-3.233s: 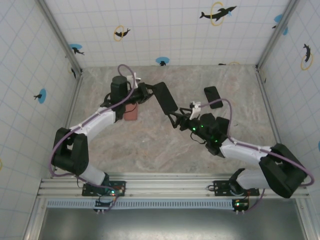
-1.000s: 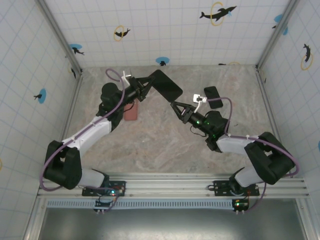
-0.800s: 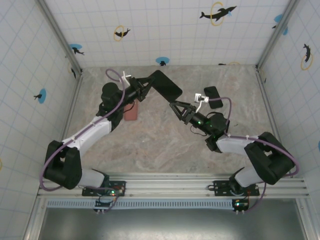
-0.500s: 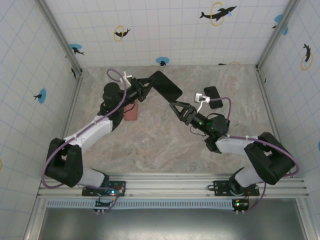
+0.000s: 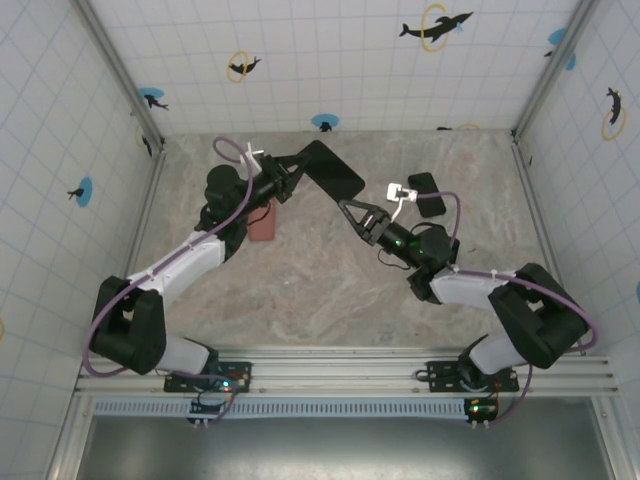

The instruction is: Take the phone out of the phone case

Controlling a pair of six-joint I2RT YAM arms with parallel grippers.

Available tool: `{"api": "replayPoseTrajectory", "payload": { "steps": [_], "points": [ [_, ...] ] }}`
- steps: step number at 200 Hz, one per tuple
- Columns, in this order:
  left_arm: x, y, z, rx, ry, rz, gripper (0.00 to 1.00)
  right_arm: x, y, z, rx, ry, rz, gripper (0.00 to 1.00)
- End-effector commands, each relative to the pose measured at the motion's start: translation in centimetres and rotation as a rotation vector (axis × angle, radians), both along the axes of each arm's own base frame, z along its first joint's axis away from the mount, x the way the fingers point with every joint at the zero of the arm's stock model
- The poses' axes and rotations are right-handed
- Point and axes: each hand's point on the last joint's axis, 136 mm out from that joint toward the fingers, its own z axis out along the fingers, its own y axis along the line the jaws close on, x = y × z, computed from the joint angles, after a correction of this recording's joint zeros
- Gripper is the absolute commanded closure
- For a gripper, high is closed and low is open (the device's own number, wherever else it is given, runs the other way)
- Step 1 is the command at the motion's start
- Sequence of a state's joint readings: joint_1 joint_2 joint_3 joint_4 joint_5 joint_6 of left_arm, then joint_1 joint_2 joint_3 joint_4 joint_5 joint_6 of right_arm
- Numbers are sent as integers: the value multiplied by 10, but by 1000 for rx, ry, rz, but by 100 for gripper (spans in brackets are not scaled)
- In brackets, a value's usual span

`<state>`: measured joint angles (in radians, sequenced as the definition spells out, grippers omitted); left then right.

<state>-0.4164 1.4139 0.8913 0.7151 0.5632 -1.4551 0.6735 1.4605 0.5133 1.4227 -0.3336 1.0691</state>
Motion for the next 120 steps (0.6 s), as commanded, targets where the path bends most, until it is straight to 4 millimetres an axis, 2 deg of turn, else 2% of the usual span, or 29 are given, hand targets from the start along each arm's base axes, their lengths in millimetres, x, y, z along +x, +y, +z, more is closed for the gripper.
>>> {"api": "replayPoseTrajectory", "payload": {
  "steps": [1,35,82,95,100,120],
  "points": [
    [-10,1,31,-58,-80,-19,100,7,2,6,-13,-33,-22,84],
    [-12,1,33,-79,-68,-32,100,11,7,-14,-130,-46,-45,87],
    [-15,0,39,-108,-61,-53,100,23,4,-39,-265,-48,-94,89],
    [-16,-1,40,-114,-59,-62,100,26,1,-41,-283,-49,-109,89],
    [-24,-12,40,-114,-56,-96,100,28,-1,-42,-283,-45,-115,89],
    [-25,-13,39,-108,-58,-98,100,32,-7,-42,-283,-39,-131,90]
  ]
}}
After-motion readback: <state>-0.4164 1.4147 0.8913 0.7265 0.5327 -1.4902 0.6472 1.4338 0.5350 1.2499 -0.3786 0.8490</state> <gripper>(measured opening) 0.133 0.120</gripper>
